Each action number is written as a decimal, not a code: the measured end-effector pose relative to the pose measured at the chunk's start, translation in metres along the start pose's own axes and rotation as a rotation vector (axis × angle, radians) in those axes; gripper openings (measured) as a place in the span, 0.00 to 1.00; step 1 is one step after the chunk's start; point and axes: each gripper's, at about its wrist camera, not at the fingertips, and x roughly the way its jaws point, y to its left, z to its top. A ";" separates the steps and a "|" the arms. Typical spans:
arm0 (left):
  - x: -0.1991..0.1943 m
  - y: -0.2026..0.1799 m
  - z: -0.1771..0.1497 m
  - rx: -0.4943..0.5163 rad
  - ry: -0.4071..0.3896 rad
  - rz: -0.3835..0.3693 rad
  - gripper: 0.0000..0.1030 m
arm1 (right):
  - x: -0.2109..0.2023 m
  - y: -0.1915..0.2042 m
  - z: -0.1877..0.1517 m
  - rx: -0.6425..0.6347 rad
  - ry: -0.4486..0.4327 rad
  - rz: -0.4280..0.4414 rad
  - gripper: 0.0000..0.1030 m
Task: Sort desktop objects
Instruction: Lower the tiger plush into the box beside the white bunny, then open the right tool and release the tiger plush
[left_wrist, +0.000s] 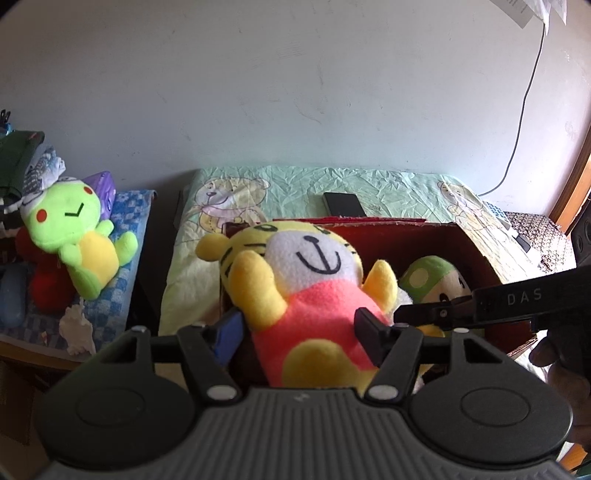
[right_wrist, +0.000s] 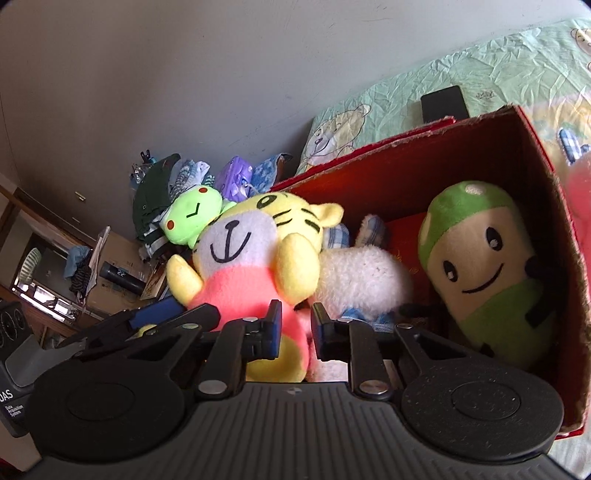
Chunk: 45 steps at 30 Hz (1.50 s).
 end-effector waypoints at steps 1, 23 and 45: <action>0.000 0.000 0.000 0.002 0.003 0.006 0.65 | 0.005 0.003 -0.001 -0.005 0.008 0.001 0.18; 0.013 -0.002 -0.003 0.018 0.031 0.107 0.61 | 0.027 0.014 -0.009 -0.055 0.076 -0.074 0.20; 0.012 -0.012 0.004 -0.003 0.074 0.205 0.60 | 0.029 0.011 -0.009 -0.044 0.027 -0.080 0.24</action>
